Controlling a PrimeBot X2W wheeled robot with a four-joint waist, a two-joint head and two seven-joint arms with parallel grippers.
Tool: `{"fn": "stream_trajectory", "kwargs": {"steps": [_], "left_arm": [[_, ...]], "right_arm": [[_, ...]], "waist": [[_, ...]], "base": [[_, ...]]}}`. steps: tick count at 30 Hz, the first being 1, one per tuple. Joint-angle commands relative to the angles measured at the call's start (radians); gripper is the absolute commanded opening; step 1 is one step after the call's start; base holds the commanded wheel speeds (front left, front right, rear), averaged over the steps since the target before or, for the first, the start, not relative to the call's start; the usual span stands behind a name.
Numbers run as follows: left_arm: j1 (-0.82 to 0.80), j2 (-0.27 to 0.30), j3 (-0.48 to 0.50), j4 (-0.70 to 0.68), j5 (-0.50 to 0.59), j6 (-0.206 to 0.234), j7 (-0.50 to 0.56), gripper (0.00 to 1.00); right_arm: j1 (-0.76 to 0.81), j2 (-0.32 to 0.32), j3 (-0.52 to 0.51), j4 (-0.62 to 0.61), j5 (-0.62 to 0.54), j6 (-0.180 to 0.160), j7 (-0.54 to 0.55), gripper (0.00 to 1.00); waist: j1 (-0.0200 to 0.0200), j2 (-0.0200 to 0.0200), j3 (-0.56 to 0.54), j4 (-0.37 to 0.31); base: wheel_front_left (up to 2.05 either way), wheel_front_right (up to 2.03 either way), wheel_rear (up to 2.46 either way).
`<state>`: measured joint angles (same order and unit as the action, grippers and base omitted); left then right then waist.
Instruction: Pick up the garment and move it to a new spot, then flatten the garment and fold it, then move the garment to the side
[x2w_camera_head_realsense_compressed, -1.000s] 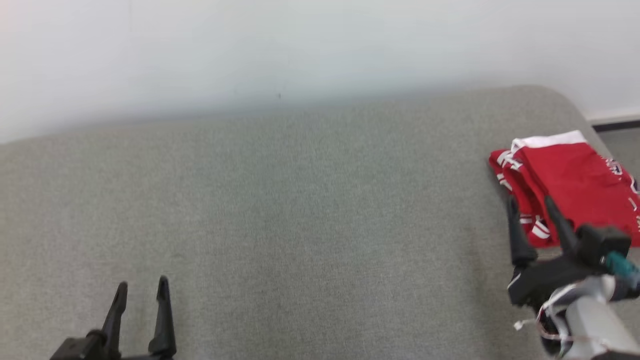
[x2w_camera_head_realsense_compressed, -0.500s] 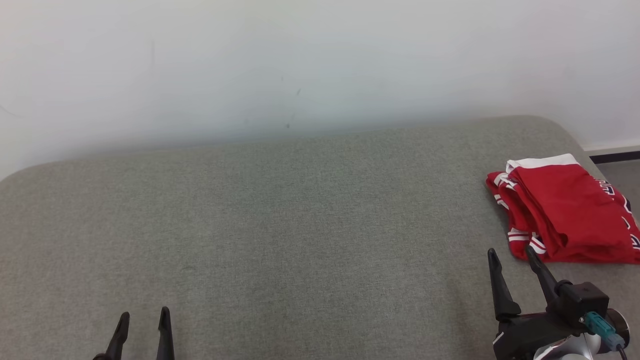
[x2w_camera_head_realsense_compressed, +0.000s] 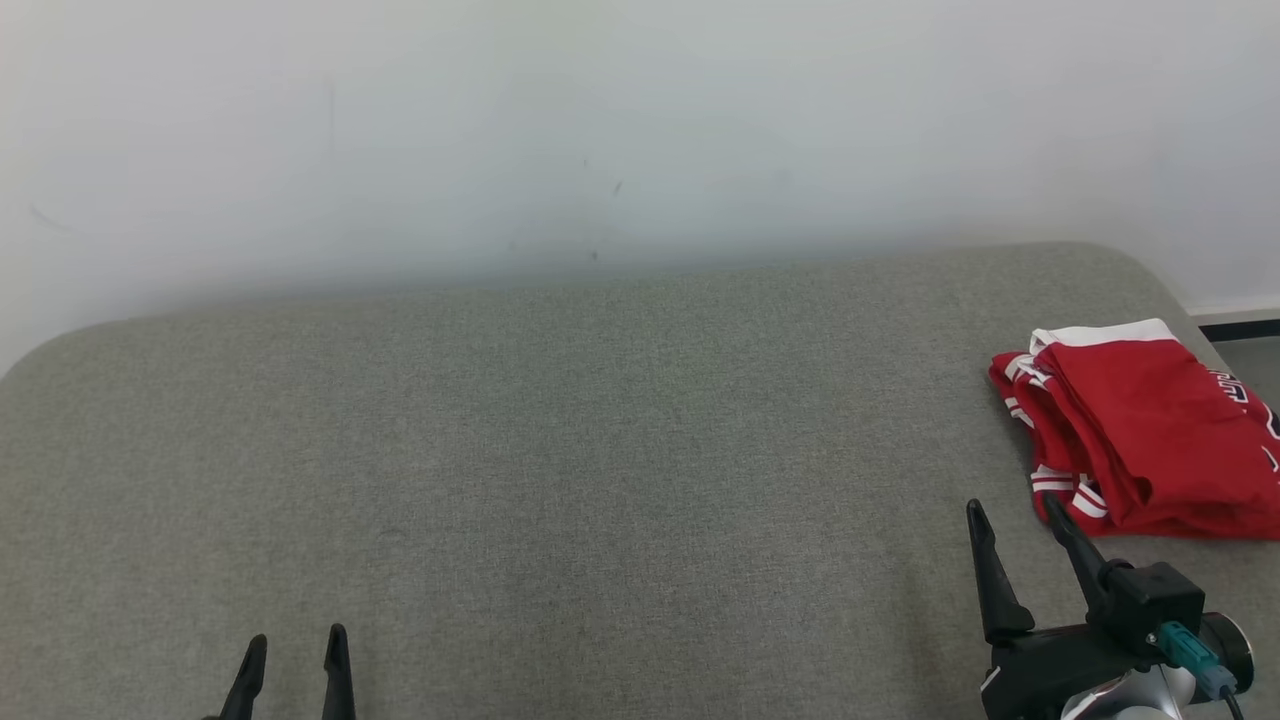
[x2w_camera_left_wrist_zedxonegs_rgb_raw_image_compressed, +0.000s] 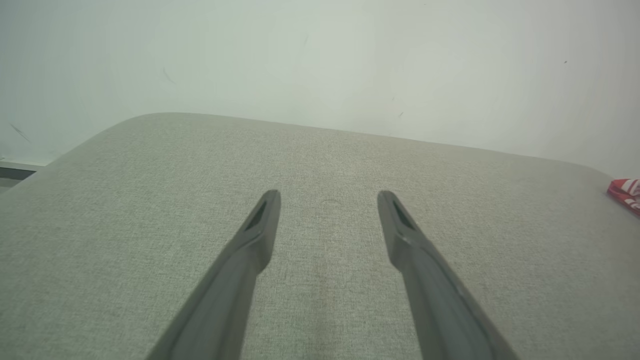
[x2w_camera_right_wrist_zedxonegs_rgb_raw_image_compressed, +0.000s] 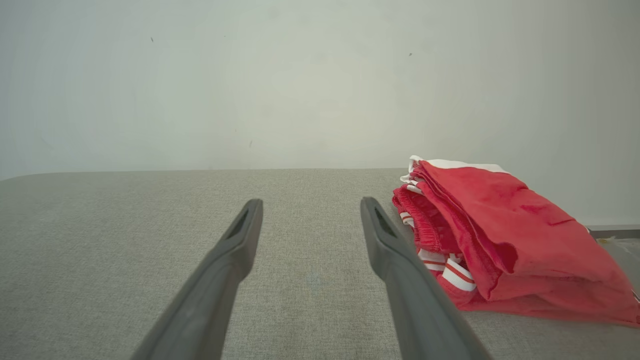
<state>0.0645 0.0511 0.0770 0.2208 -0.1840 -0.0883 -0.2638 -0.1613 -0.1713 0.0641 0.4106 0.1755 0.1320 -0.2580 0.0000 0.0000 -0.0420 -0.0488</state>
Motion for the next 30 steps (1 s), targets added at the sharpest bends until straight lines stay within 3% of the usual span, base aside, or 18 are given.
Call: {"fn": "stream_trajectory", "kwargs": {"steps": [1,19,30], "left_arm": [[0.008,-0.001,-0.002,-0.007,-0.006,0.007,0.000,1.00],[0.015,0.000,-0.037,-0.027,-0.017,0.045,0.000,1.00],[0.015,0.000,-0.042,-0.034,-0.018,0.039,0.000,1.00]], "right_arm": [[0.008,0.001,-0.005,0.003,0.005,-0.003,-0.001,1.00],[0.011,0.018,-0.011,0.013,0.008,-0.003,0.000,1.00],[-0.003,0.011,-0.006,0.020,0.017,-0.003,-0.002,1.00]], "waist": [[0.0000,0.0000,0.002,-0.001],[0.0000,0.0000,0.009,-0.004],[0.0000,0.0000,0.010,-0.002]], "base": [[0.00,0.00,0.00],[0.00,0.00,0.00],[0.00,0.00,0.00]]}}
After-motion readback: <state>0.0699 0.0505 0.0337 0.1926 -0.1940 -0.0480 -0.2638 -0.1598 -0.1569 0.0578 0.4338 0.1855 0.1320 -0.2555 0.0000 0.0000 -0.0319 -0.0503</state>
